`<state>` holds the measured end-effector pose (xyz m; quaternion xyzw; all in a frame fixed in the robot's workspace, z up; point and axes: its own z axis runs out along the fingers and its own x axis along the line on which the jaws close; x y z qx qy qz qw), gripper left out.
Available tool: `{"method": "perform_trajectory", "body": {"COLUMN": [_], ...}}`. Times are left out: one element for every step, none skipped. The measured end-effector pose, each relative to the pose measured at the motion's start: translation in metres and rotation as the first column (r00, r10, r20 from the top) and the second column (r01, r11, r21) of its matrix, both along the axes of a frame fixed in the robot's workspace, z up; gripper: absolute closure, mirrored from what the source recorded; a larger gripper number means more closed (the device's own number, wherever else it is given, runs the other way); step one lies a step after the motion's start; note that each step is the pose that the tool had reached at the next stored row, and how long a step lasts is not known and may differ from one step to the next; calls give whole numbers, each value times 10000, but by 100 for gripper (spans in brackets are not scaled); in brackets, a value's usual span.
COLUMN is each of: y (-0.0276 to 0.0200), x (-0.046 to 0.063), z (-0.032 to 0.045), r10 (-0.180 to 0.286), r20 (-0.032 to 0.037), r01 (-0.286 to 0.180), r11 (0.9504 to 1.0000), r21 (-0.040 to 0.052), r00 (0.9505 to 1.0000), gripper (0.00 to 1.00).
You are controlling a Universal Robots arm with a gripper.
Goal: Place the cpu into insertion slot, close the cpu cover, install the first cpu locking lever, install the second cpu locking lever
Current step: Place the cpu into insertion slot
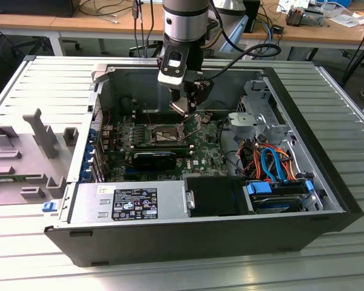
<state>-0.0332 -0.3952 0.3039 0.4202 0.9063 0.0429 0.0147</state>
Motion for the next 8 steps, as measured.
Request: {"method": "perform_trajectory", "body": {"y": [0, 0, 0, 0, 0, 0, 0, 0], "x": [0, 0, 0, 0, 0, 0, 0, 0], "z": [0, 0, 0, 0, 0, 0, 0, 0], "r10": [-10, -19, -33, -53, -62, -71, -82, -91], "r20": [0, 0, 0, 0, 0, 0, 0, 0], "r01": [10, 19, 33, 53, 62, 71, 82, 91], "r11": [10000, 10000, 10000, 10000, 10000, 10000, 10000, 10000], "r21": [0, 0, 0, -1, 0, 0, 0, 0], "r00": [10000, 10000, 10000, 10000, 10000, 10000, 10000, 10000], "gripper": [46, 46, 46, 46, 46, 46, 46, 46]}}
